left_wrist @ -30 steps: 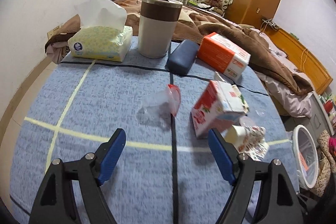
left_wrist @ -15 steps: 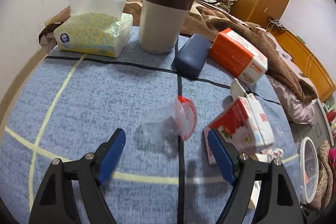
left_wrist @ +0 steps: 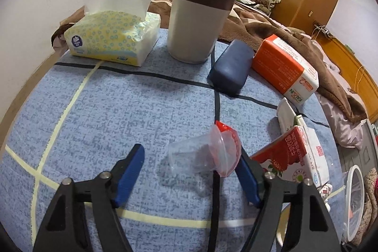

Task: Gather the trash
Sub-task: 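Grasp the clear plastic cup with the left tool while the right tool grasps another foam sleeve, then carry plastic cup and foam sleeve over the bin and open both tools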

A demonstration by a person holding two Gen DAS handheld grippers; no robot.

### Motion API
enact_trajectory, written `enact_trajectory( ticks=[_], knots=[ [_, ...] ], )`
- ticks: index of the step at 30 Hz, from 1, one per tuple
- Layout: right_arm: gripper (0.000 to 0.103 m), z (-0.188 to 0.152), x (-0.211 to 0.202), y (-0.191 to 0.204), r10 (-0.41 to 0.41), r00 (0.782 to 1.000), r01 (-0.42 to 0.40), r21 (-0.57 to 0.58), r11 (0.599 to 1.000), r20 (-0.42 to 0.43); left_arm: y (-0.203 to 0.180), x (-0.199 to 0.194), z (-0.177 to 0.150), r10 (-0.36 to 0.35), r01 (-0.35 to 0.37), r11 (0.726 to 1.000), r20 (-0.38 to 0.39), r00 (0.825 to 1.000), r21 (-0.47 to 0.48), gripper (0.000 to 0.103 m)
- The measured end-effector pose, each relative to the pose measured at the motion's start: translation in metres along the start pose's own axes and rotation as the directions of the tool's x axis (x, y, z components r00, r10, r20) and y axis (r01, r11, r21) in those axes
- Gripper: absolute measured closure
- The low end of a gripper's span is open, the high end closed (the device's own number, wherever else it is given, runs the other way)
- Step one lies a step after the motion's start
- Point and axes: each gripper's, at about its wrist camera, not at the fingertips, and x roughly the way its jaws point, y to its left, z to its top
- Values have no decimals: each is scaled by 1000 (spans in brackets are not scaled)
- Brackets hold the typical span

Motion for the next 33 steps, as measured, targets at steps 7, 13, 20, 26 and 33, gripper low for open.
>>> enact_trajectory(
  ticks=[7,13,20,26,33],
  knots=[
    [71,0,-1,-1,10,1000,-10,7,1000,4,0,-3,0,9,-9,1000,15,1000,2,55],
    [74,0,-2,-3,15,1000,-15,12,1000,16,-1,-11,-2,22,-23,1000,39,999,13,60],
    [75,0,-6,-6,22,999,-23,24,999,32,-1,-24,-6,30,-32,999,69,997,25,61],
    [75,1,-14,-7,27,998,-29,30,999,54,-3,-42,-15,14,-17,999,82,997,32,61],
    [75,1,-31,-10,22,995,-26,42,999,99,-14,-75,-29,1,-9,998,122,993,65,61]
  ],
)
